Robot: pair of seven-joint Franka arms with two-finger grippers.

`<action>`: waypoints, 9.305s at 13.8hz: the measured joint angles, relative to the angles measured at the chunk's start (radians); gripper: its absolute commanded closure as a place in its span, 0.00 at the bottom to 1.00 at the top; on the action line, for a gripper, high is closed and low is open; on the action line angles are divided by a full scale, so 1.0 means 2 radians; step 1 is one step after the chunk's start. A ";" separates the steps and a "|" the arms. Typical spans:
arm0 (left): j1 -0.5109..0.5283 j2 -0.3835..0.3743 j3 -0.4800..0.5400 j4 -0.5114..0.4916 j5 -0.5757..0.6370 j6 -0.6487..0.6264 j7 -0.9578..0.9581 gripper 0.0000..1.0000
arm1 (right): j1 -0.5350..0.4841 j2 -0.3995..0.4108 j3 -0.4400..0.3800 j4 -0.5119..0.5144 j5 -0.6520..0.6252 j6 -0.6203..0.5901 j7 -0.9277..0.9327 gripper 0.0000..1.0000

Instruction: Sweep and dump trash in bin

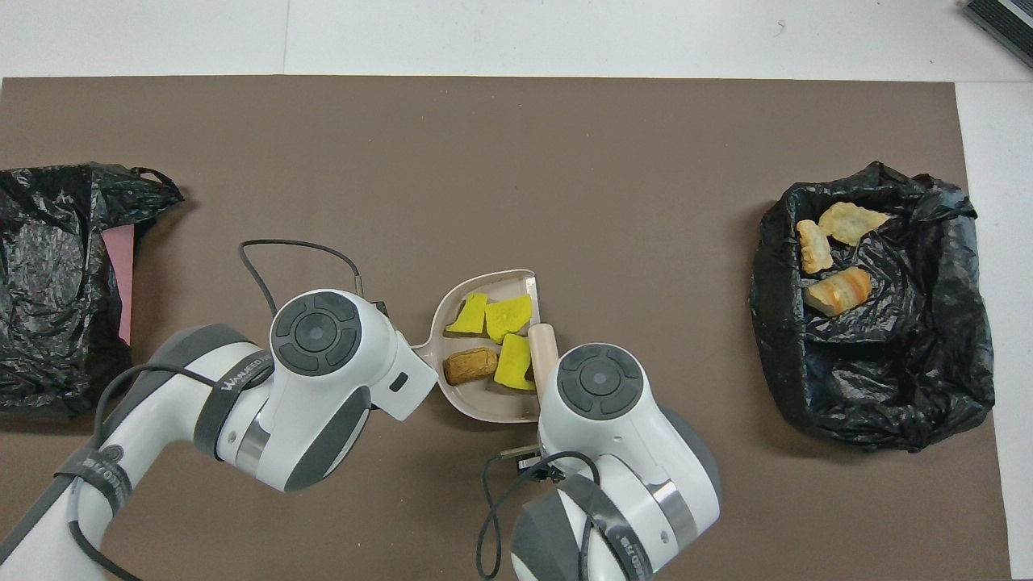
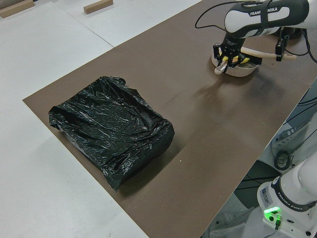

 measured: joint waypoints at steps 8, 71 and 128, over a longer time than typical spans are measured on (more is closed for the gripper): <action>0.066 0.009 0.004 -0.002 -0.008 0.046 0.049 1.00 | -0.007 -0.025 -0.004 0.057 0.014 -0.085 0.011 1.00; 0.337 0.028 0.013 0.307 0.384 -0.234 0.294 1.00 | -0.165 -0.022 -0.012 0.280 -0.132 -0.143 -0.047 0.00; 0.224 -0.040 0.029 0.236 -0.008 -0.282 -0.436 0.00 | -0.258 -0.030 -0.008 0.284 -0.123 -0.169 -0.016 0.00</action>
